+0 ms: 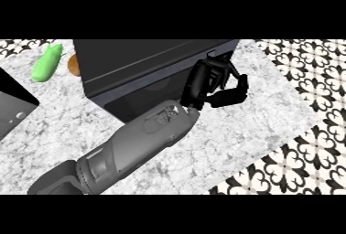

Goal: Pick up the milk, place it into the microwave and close the microwave

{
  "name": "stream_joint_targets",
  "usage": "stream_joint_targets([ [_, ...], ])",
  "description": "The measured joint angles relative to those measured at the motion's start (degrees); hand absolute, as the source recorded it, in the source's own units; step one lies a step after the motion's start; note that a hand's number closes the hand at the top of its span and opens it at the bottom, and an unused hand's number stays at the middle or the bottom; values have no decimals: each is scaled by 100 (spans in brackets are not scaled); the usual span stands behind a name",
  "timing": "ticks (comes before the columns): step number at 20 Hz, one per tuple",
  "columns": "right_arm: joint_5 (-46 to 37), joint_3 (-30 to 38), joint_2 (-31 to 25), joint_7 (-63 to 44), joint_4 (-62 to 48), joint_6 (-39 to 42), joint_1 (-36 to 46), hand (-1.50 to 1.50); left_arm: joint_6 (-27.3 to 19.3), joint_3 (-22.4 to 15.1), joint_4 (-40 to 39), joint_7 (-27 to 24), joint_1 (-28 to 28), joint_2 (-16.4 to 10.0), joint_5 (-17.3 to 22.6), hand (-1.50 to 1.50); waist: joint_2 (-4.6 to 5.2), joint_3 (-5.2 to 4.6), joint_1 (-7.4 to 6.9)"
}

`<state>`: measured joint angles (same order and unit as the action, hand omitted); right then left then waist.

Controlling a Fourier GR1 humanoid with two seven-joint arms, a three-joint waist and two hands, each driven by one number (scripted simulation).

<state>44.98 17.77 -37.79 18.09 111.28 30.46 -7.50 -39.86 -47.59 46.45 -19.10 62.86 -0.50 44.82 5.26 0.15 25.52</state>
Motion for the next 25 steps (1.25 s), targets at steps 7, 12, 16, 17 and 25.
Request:
stream_joint_targets([
  [7, 193, 297, -111, -38, -63, -90, -14, -150, 27, -61, -117, -11, 151, 63, 260, 150, 9, 10, -208],
  [12, 331, 518, -184, -78, -54, -141, -93, -150, 265, -297, -214, -53, 271, 63, 349, 150, 9, 16, -350],
  [16, 440, 674, -224, -115, -19, -196, -161, -150, 486, -460, -288, -82, 333, 65, 409, -150, 13, 15, -471],
  [17, 468, 705, -225, -123, -6, -209, -183, -150, 551, -480, -256, -110, 332, 63, 453, -150, 15, 11, -502],
  [25, 644, 962, -283, -211, 123, -272, -379, -150, 836, -575, -198, -271, 338, 61, 719, -150, -21, 4, -707],
])
